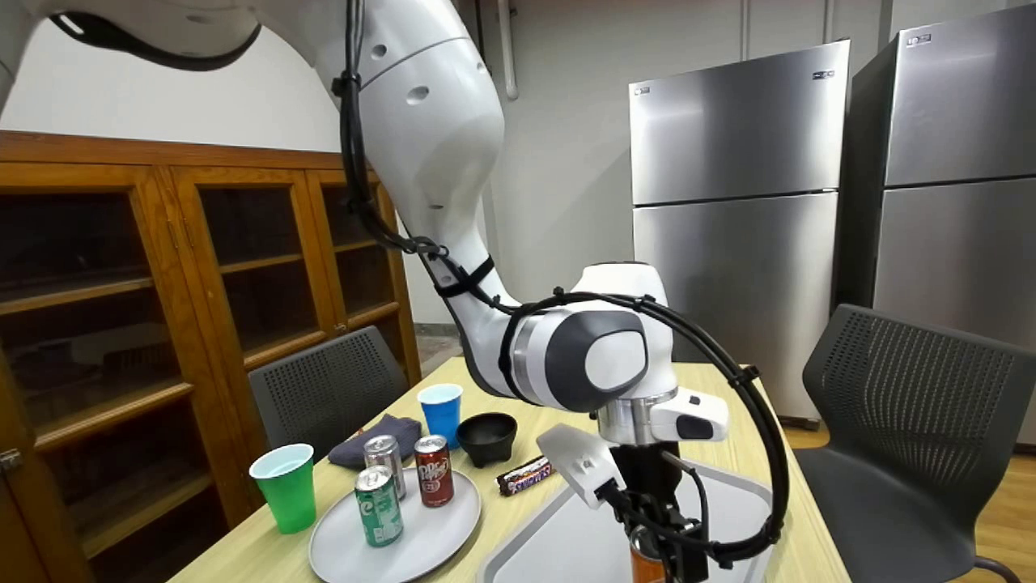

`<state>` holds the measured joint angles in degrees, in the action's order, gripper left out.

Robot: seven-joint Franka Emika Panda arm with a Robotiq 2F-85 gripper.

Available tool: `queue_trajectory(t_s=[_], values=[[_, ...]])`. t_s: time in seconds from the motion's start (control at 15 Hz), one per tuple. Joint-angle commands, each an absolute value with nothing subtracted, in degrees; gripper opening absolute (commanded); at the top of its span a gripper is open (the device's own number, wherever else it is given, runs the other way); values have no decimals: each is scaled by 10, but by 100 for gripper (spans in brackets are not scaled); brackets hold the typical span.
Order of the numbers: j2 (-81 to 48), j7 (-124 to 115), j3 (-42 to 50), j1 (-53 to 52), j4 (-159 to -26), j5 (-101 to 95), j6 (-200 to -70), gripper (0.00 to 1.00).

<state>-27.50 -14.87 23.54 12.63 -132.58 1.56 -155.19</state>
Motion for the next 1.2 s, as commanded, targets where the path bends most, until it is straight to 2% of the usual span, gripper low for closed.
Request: queue_trajectory(t_s=[0.0, 1.13], values=[[-218, -141, 219, 113, -1351, 11, -1564, 41], [-149, -118, 117, 23, -1390, -28, -1556, 41]])
